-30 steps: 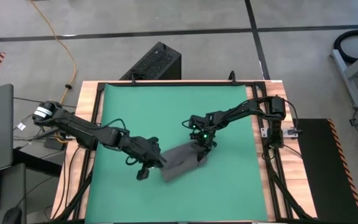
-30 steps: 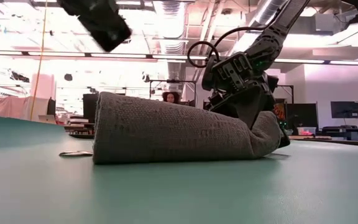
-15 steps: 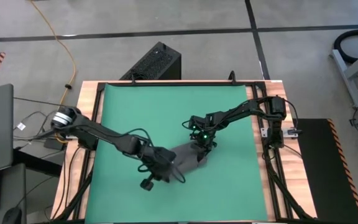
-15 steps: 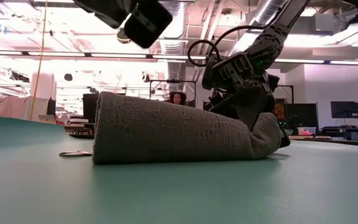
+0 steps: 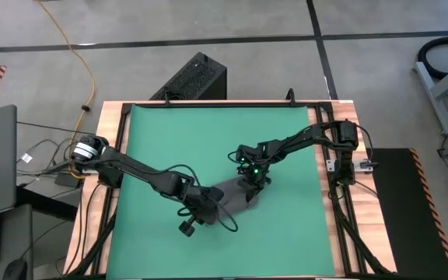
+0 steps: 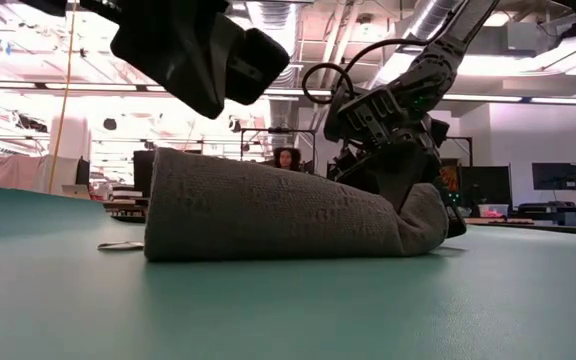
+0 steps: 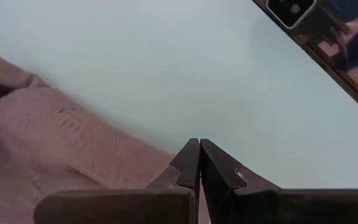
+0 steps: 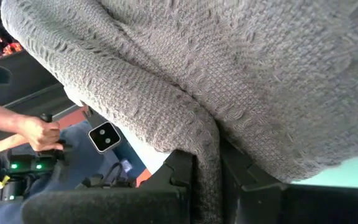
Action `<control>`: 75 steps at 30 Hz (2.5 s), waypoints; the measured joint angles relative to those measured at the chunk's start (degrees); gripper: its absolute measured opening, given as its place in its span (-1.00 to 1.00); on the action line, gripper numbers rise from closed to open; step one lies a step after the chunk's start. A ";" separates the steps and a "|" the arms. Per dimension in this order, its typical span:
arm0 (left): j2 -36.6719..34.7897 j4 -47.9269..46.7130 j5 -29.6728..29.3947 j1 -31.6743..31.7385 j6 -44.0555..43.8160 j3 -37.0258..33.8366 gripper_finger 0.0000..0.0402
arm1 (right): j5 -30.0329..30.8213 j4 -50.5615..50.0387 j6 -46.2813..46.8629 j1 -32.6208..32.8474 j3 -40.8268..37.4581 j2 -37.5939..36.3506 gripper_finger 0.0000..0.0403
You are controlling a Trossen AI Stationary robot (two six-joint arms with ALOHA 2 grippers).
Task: Roll towel
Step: Roll the gray towel
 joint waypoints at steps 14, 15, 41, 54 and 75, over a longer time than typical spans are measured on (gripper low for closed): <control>2.92 -2.26 -8.56 -2.18 -0.13 0.00 -1.00 | 0.63 1.62 2.18 1.10 0.01 0.00 -0.73; 3.00 -2.82 -8.81 -2.21 -0.09 -0.02 -1.00 | 0.68 1.76 2.18 1.11 0.01 0.00 -0.73; 2.49 -1.78 -8.13 4.79 -10.21 -7.10 -1.00 | 0.50 1.66 1.92 1.09 0.01 0.00 -0.73; 2.12 3.22 -6.60 4.87 -14.48 -14.42 -1.00 | 4.45 2.84 -1.85 1.13 -0.15 -4.13 -0.43; 2.36 5.26 -6.24 4.78 -15.33 -15.51 -1.00 | 22.26 -0.36 -15.05 -1.41 -0.03 -22.29 -0.40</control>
